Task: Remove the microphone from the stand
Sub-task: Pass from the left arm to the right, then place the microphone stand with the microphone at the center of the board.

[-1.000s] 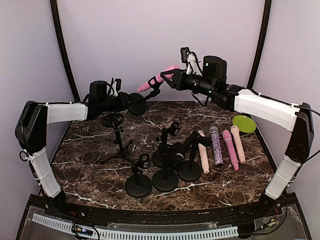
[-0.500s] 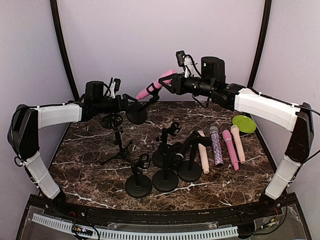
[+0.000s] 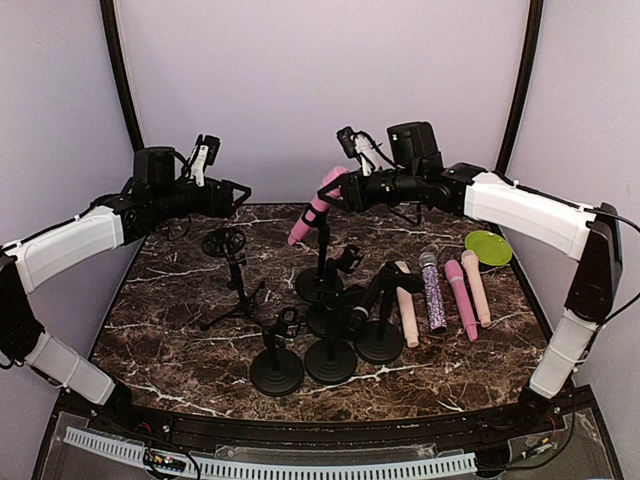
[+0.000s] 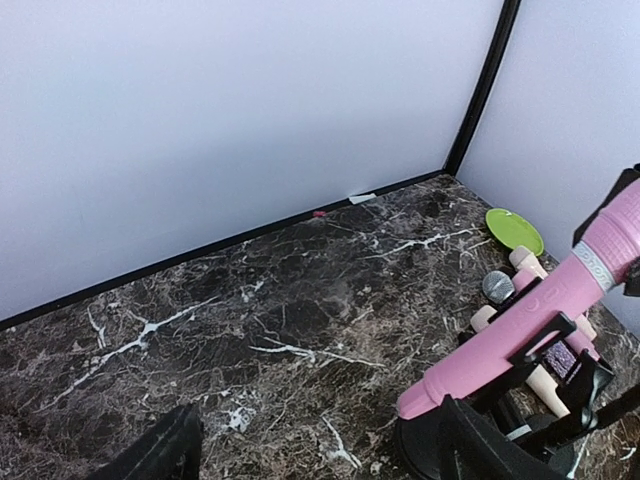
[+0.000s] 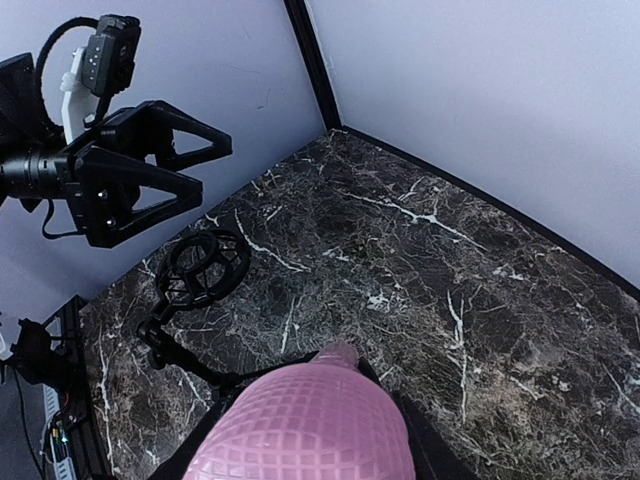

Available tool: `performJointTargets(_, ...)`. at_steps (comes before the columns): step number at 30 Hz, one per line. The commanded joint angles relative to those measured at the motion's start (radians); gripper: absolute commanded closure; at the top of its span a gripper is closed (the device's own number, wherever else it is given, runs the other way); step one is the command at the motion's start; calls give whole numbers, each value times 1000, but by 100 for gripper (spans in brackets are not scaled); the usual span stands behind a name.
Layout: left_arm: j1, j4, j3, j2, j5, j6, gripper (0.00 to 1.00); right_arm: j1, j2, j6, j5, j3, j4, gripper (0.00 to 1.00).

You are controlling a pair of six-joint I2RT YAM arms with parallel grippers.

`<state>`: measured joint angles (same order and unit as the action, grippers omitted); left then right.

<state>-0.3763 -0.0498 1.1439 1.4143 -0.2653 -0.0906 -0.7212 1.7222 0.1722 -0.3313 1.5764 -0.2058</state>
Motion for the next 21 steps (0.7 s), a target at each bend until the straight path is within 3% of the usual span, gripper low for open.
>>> performJointTargets(1, -4, 28, -22, -56, -128, 66, 17, -18, 7, -6, -31, 82, 122, 95)
performJointTargets(11, -4, -19, -45, -166, -316, 112, 16, -73, 128, -59, -34, 234, 113, 95)
performJointTargets(21, -4, -60, -85, -154, -411, 115, 16, -93, 265, -145, 1, 356, 32, 95)
